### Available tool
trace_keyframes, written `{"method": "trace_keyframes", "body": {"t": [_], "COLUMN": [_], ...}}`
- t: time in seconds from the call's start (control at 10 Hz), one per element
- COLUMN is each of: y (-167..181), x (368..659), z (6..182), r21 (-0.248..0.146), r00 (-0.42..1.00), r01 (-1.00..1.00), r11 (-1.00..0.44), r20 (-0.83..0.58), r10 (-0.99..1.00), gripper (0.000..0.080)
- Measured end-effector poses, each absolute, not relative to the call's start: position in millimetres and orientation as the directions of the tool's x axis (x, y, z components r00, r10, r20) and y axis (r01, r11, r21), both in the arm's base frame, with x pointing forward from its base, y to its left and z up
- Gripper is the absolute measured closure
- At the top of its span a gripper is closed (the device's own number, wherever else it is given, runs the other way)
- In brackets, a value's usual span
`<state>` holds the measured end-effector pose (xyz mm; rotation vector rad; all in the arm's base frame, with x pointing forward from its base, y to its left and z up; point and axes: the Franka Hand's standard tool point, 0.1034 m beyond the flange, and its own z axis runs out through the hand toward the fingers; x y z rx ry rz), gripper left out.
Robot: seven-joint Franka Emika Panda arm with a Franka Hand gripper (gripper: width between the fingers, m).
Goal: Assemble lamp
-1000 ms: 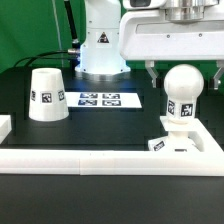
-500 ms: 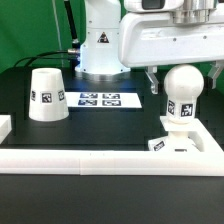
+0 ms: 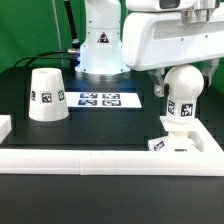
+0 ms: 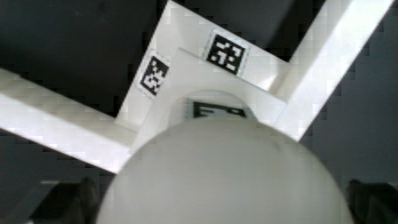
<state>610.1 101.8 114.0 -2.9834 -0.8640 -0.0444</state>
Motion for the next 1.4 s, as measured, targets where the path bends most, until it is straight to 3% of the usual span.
{"method": "trace_keyframes", "body": {"t": [0.6,0.7,0.8,1.1,1.4], "y": [104.8,104.8,104.8,104.7,105.4], "x": [613.6,613.6,613.6,613.6,613.8], "z": [113.3,113.3,113.3,113.3,113.3], "r21": [-0.022,-0.022,-0.022,-0.024,-0.03], "r00": [0.715,0.716,0.716,0.744,0.906], "r01": [0.7,0.698,0.698,0.668,0.422], "r11": [-0.714,-0.716,-0.716,-0.744,-0.906], "r20": [0.035,0.035,0.035,0.034,0.044], "r10": [0.699,0.697,0.697,0.667,0.421], "gripper": [0.0126,0.0223,0.0223,0.0223,0.0222]}}
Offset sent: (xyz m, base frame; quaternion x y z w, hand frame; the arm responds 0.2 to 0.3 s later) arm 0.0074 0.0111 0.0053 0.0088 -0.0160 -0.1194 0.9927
